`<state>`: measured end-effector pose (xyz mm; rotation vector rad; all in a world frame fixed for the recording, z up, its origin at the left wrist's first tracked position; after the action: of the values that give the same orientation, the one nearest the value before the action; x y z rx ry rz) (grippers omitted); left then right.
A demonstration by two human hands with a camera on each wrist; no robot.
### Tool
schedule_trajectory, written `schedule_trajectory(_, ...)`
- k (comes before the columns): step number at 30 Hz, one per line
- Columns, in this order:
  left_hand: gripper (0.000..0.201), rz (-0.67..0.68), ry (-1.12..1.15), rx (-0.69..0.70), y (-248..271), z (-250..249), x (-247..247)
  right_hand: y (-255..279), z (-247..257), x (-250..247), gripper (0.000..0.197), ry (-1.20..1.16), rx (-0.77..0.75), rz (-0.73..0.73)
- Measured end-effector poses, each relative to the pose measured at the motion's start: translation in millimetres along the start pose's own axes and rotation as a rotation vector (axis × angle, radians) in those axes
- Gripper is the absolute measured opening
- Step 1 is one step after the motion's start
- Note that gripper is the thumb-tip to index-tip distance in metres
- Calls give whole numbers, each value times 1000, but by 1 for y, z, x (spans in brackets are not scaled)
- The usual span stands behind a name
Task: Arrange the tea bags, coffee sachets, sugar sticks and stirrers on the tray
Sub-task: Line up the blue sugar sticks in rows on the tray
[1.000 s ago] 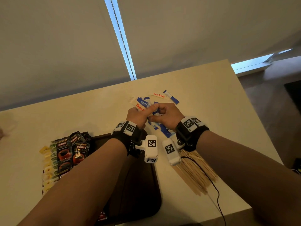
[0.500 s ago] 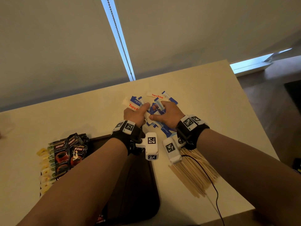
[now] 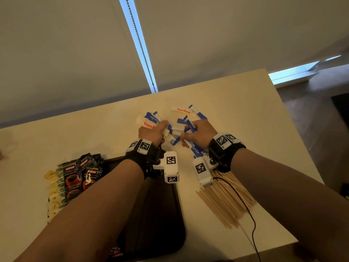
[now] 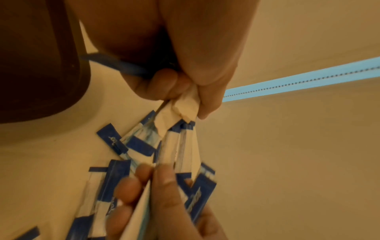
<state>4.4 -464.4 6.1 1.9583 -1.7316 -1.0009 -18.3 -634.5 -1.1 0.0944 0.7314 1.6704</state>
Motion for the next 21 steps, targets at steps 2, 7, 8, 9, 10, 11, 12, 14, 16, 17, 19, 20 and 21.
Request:
schedule_trajectory(2,24,-18,-27,-14,4,0,-8,2,-2,-2,8,-77,61,-7)
schedule_trajectory(7,28,-44,38,-96,20,7,-28,7,-3,3,11,-256,267,-103)
schedule_trajectory(8,29,-43,46,-100,24,8,-34,7,-3,6,13,-301,305,-99)
schedule_trajectory(9,30,-39,49,-94,27,10,-39,7,-2,9,15,-333,333,-91)
schedule_trajectory(10,30,-32,47,-78,31,12,-45,7,-1,13,15,-357,350,-88)
schedule_trajectory(11,31,-25,44,-56,34,13,-52,9,-1,17,15,-379,357,-90)
schedule_trajectory(12,31,-20,43,-34,37,15,-59,11,0,22,16,-387,358,-97)
schedule_trajectory(14,33,-15,49,-4,41,18,-73,18,2,32,11,-395,356,-109)
schedule_trajectory(16,32,-18,52,11,45,22,-89,27,4,42,7,-379,347,-89)
schedule_trajectory(17,31,-16,55,18,47,24,-97,29,1,48,12,-351,342,-82)
schedule_trajectory(19,31,-5,70,27,51,27,-114,37,2,59,12,-307,330,-79)
schedule_trajectory(20,32,4,69,25,54,30,-123,42,3,65,10,-308,335,-79)
schedule_trajectory(21,34,16,61,23,57,33,-131,46,5,73,9,-328,340,-81)
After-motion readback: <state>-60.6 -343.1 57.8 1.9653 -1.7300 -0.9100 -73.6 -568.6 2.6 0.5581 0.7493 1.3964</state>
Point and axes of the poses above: each hand's wrist, its own y-axis away from the middle knuckle, its own x-axis out of the palm, z = x × y, the point moved 1 cm from there along -y, towards the middle knuckle, and after that the axes turned 3 degrees about -x, right-handed, at the moved point
